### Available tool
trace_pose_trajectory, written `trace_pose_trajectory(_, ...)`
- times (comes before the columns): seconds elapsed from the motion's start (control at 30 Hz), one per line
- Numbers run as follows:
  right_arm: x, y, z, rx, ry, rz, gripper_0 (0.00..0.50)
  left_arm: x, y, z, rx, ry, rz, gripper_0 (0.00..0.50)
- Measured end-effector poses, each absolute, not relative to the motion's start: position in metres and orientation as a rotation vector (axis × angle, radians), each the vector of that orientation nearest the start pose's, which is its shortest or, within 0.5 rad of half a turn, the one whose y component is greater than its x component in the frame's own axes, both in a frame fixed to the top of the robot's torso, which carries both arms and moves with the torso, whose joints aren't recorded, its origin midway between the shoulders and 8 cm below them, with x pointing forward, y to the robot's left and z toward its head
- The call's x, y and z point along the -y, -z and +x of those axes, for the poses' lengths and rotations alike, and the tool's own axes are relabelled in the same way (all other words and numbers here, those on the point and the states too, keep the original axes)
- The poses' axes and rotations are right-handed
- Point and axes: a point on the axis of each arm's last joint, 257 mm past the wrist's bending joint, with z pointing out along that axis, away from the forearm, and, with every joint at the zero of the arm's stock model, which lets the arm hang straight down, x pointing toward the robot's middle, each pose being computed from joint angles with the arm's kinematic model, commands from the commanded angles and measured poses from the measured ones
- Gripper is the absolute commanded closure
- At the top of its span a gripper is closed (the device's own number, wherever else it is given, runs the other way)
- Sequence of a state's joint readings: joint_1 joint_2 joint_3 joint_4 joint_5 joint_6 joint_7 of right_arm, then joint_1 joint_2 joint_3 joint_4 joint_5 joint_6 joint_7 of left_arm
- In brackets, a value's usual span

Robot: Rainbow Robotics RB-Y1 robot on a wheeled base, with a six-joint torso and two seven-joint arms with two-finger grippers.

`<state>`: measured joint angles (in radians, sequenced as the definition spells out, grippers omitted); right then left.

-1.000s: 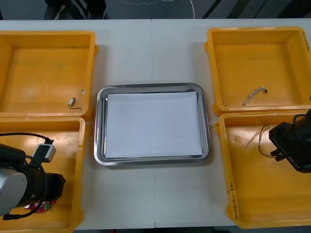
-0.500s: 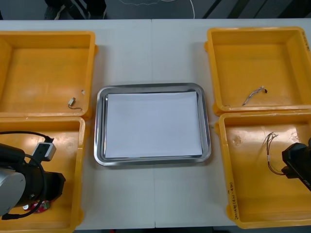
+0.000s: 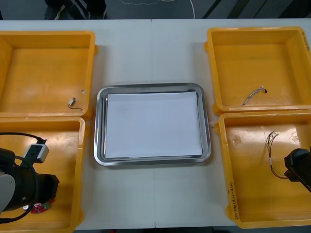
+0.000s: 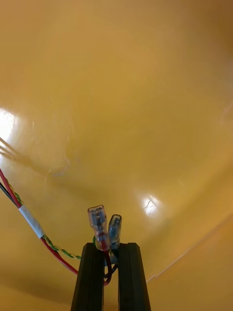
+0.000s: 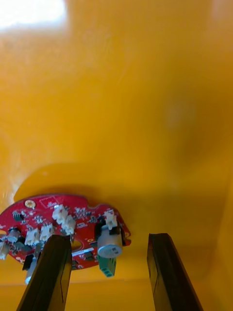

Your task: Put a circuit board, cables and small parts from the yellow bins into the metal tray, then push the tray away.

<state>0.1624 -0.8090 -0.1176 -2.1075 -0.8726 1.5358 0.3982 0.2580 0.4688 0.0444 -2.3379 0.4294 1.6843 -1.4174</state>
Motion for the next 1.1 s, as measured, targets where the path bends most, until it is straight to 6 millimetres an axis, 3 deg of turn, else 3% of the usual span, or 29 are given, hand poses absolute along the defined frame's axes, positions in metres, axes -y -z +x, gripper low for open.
trace_pose_trajectory(0.33, 0.370, 0.306, 0.331, -2.533, -0.326, 1.292, 0.500, -0.311, 0.325, 0.279, -2.793, -0.040, 0.064, 0.044)
trace_pose_trajectory(0.47, 0.370, 0.307, 0.330, -2.563, -0.313, 1.222, 0.500, -0.310, 0.324, 0.282, -2.780, -0.039, 0.064, 0.046)
trace_pose_trajectory(0.5, 0.370, 0.307, 0.330, -2.565, -0.312, 1.218, 0.465, -0.311, 0.324, 0.282, -2.777, -0.039, 0.064, 0.048)
trace_pose_trajectory(0.53, 0.369, 0.307, 0.330, -2.566, -0.312, 1.218, 0.398, -0.311, 0.324, 0.283, -2.777, -0.039, 0.064, 0.047)
trace_pose_trajectory(0.57, 0.369, 0.308, 0.330, -2.568, -0.312, 1.217, 0.372, -0.311, 0.325, 0.283, -2.777, -0.039, 0.063, 0.046)
trace_pose_trajectory(0.63, 0.369, 0.308, 0.330, -2.569, -0.311, 1.216, 0.236, -0.311, 0.326, 0.283, -2.778, -0.038, 0.060, 0.046)
trace_pose_trajectory(0.67, 0.368, 0.308, 0.329, -2.570, -0.311, 1.216, 0.208, -0.311, 0.327, 0.283, -2.778, -0.038, 0.059, 0.049)
trace_pose_trajectory(0.73, 0.367, 0.309, 0.329, -2.574, -0.310, 1.214, 0.098, -0.312, 0.327, 0.284, -2.777, -0.037, 0.057, 0.048)
trace_pose_trajectory(0.83, 0.367, 0.310, 0.328, -2.577, -0.310, 1.213, 0.016, -0.312, 0.329, 0.285, -2.774, -0.035, 0.054, 0.048)
trace_pose_trajectory(1.0, 0.366, 0.311, 0.328, -2.587, -0.306, 1.194, 0.000, -0.308, 0.332, 0.284, -2.780, -0.029, 0.066, 0.053)
trace_pose_trajectory(1.1, 0.367, 0.309, 0.327, -2.637, -0.278, 1.057, 0.000, -0.306, 0.333, 0.283, -2.783, -0.027, 0.075, 0.061)
